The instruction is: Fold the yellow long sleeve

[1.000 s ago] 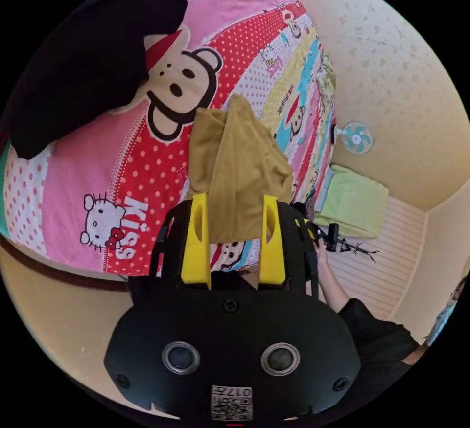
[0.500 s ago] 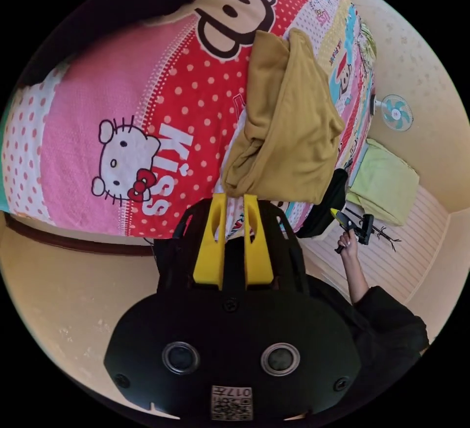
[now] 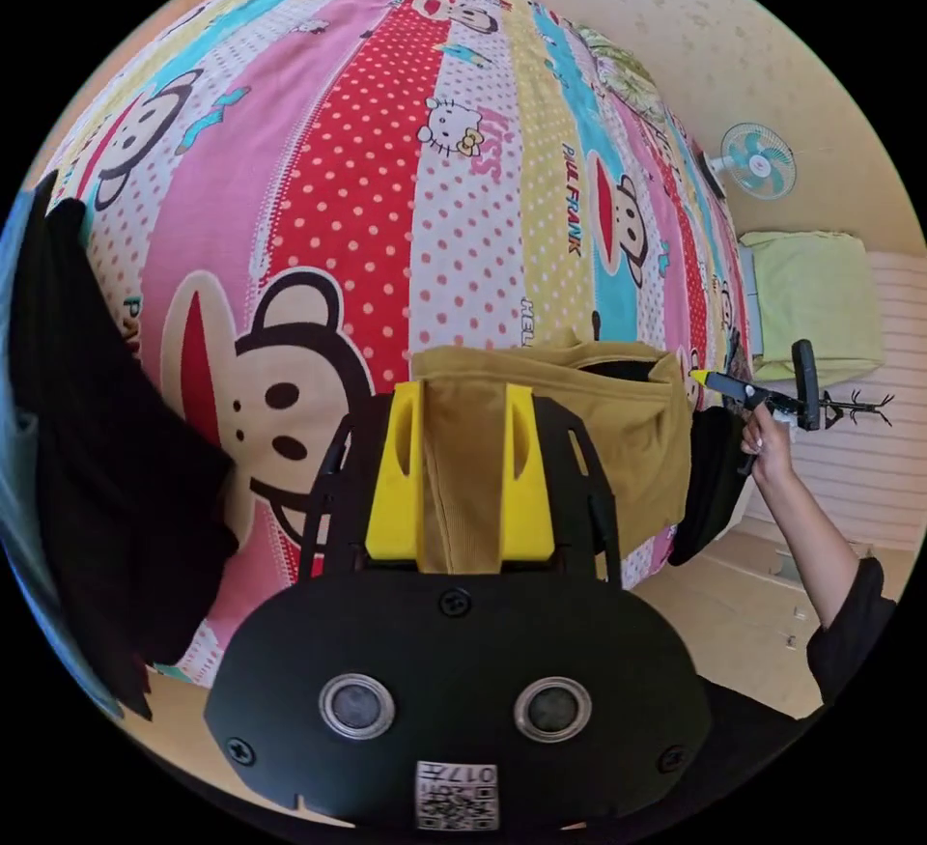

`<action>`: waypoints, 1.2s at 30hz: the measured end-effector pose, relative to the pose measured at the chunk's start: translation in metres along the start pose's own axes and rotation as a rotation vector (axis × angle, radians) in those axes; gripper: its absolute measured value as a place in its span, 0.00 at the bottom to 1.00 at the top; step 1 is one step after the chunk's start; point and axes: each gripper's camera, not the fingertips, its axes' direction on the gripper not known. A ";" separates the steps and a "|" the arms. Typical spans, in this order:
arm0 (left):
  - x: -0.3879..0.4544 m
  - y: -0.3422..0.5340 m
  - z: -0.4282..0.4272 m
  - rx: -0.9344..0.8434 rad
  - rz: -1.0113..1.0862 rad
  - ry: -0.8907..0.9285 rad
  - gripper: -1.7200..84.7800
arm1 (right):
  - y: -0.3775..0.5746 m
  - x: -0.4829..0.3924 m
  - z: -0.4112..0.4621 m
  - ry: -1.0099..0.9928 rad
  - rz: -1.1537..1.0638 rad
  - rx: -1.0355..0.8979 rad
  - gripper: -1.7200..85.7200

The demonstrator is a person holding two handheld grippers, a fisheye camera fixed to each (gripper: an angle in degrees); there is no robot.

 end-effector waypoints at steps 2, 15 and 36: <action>0.005 0.001 0.008 0.013 0.032 -0.056 0.14 | -0.007 0.002 0.022 0.009 0.004 -0.079 0.09; -0.094 0.057 -0.003 0.165 -0.171 0.408 0.15 | 0.013 0.026 -0.009 -0.026 0.108 0.075 0.10; -0.060 0.220 0.032 0.026 -0.406 0.393 0.09 | 0.108 0.049 0.058 0.032 -0.047 -0.143 0.04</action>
